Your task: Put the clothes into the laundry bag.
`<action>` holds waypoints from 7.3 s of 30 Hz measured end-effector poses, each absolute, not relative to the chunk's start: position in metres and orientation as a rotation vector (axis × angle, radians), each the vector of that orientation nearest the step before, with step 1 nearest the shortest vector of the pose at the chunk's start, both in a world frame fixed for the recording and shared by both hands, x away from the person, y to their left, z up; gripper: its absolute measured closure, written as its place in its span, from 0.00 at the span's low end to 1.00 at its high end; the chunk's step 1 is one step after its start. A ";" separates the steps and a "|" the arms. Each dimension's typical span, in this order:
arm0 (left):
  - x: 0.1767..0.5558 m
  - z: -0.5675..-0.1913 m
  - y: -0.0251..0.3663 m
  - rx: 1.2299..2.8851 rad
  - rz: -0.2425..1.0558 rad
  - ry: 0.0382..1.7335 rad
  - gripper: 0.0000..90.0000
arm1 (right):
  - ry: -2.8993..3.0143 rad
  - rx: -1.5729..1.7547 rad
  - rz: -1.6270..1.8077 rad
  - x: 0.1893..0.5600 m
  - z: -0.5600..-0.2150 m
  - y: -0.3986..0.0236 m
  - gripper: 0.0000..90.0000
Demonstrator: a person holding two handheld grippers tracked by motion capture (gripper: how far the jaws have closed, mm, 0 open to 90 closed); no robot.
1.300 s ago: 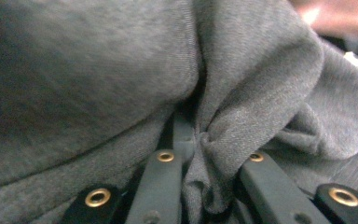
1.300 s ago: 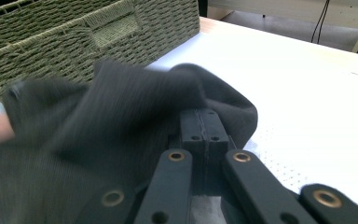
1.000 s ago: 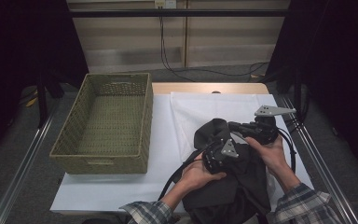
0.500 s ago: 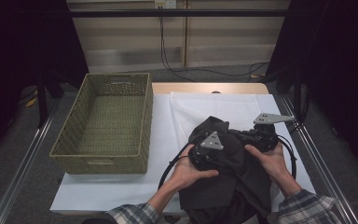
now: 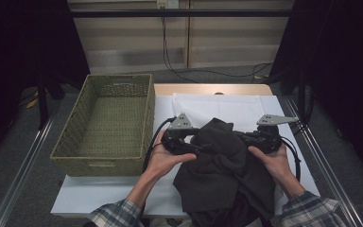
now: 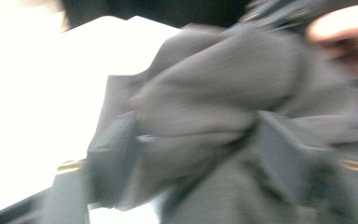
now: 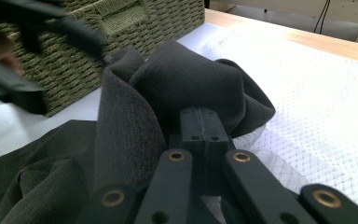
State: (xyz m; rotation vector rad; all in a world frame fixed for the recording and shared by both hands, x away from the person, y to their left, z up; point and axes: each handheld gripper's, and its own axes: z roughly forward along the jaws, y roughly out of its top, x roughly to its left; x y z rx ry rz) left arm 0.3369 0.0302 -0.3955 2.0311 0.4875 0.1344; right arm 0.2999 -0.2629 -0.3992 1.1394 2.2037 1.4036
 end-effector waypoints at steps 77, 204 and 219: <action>0.334 -0.425 -0.018 2.082 0.096 0.486 0.12 | 2.213 1.120 1.442 0.268 -0.402 -0.275 1.00; 0.338 -0.441 -0.047 2.102 0.088 0.581 0.81 | 2.249 1.050 1.550 0.258 -0.380 -0.286 0.98; 0.332 -0.447 -0.048 2.148 0.088 0.514 0.44 | 2.319 1.117 1.475 0.261 -0.418 -0.283 0.98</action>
